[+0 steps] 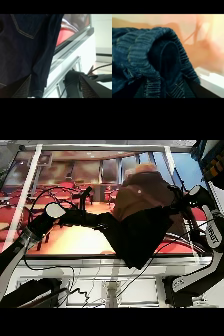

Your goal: Fold the clothes and pants, and hang the long-sleeved shirts on hangers.

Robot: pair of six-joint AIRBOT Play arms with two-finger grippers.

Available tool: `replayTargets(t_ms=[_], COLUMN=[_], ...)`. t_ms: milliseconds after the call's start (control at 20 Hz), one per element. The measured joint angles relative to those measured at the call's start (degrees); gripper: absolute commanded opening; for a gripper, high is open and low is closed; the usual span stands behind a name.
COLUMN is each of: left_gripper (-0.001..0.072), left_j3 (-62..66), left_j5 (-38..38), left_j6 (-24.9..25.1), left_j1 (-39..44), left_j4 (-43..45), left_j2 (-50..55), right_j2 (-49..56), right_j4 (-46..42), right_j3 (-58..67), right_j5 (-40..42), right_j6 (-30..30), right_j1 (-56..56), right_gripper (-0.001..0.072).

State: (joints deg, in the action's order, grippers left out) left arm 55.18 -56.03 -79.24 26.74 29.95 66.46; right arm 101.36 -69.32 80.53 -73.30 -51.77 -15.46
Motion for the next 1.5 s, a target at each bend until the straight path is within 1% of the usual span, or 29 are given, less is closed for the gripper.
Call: replayTargets(t_ms=[100, 150, 200, 350, 450, 500, 600, 700, 950, 1250, 1350, 1500], left_gripper=[0.0692, 0.0692, 0.0692, 0.0692, 0.0692, 0.0692, 0.0692, 0.0692, 0.0692, 0.0692, 0.0692, 0.0692], left_j3=[0.0, 0.0, 0.0, 0.0, 0.0, 0.0, 0.0, 0.0, 0.0, 0.0, 0.0, 0.0], left_j5=[0.0, 0.0, 0.0, 0.0, 0.0, 0.0, 0.0, 0.0, 0.0, 0.0, 0.0, 0.0], left_j6=[0.0, 0.0, 0.0, 0.0, 0.0, 0.0, 0.0, 0.0, 0.0, 0.0, 0.0, 0.0], left_j1=[0.0, 0.0, 0.0, 0.0, 0.0, 0.0, 0.0, 0.0, 0.0, 0.0, 0.0, 0.0], left_j4=[0.0, 0.0, 0.0, 0.0, 0.0, 0.0, 0.0, 0.0, 0.0, 0.0, 0.0, 0.0], left_j2=[0.2, 0.2, 0.3, 0.3, 0.3, 0.3, 0.3, 0.3, 0.3, 0.3, 0.3, 0.3], right_j2=[0.8, 1.0, 1.2, 1.5, 1.5, 1.5, 1.6, 1.6, 1.6, 2.4, 3.3, 4.4], right_j4=[3.5, 6.0, 8.4, 15.3, 18.5, 19.2, 19.1, 16.7, 11.6, 9.5, 9.6, 10.9], right_j3=[0.0, 0.0, 0.0, 0.0, 0.0, 0.0, 0.3, 0.5, 0.7, 0.7, 0.7, 0.6], right_j5=[-3.5, -5.8, -8.0, -15.0, -16.4, -16.0, -13.1, -10.9, -8.2, -4.9, -5.4, -10.3], right_j6=[-1.6, -2.5, -3.3, -4.8, -4.5, -3.7, -2.6, -2.0, -1.3, -3.4, -3.8, -4.2], right_j1=[-0.3, -0.3, -0.4, -0.1, 0.7, 1.1, 1.5, 1.7, 2.0, 3.8, 5.0, 6.9], right_gripper=[0.0484, 0.0424, 0.0389, 0.0414, 0.0668, 0.0697, 0.0697, 0.0696, 0.0695, 0.0691, 0.0690, 0.0687])
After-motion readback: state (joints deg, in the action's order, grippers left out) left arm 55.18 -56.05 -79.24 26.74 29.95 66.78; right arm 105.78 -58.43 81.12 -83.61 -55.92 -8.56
